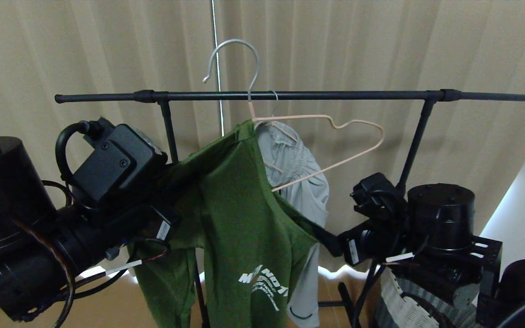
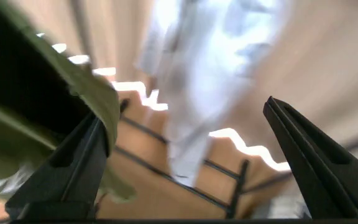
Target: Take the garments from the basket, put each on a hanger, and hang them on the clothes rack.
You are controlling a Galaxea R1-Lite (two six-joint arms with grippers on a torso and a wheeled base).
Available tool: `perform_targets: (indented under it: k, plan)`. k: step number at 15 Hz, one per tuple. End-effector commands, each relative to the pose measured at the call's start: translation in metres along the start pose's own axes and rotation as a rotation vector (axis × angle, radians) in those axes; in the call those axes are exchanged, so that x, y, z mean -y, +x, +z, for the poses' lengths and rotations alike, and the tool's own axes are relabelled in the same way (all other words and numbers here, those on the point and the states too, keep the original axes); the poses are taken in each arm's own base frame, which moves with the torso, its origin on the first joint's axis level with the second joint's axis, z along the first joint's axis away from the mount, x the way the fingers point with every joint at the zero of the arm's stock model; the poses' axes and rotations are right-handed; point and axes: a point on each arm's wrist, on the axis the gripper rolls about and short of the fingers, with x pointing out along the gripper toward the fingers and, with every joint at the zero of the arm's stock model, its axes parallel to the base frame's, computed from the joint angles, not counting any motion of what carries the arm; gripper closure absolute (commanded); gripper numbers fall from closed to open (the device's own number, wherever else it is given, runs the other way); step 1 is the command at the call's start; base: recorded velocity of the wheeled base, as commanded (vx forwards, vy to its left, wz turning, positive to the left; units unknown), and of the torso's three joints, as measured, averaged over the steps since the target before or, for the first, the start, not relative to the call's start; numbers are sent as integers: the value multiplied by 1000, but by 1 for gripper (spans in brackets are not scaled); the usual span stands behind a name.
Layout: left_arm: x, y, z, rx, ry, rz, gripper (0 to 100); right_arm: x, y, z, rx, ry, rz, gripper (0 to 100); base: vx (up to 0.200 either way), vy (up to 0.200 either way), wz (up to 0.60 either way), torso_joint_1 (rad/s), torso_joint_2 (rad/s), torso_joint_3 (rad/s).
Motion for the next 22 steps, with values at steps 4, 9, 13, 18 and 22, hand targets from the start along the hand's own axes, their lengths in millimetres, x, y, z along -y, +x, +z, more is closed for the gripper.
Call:
perform_targets:
  k: [4, 9, 13, 18, 22]
  plan:
    - [2, -16, -22, -68, 23, 0, 100, 53, -13, 25, 98, 81, -169, 0, 0, 0, 0, 0, 0, 0]
    - [1, -33, -49, -166, 102, 9, 100, 61, -13, 42, 160, 98, -194, 0, 0, 0, 0, 0, 0, 0]
    - [1, -36, -60, -212, 158, 7, 100, 60, -14, 44, 163, 80, -193, 0, 0, 0, 0, 0, 0, 0]
    - [0, -42, -58, -170, 99, -9, 100, 73, -14, 38, 142, 91, -239, 0, 0, 0, 0, 0, 0, 0]
    - [1, -43, -62, -190, 89, -16, 100, 58, -25, 46, 196, 88, -156, 0, 0, 0, 0, 0, 0, 0]
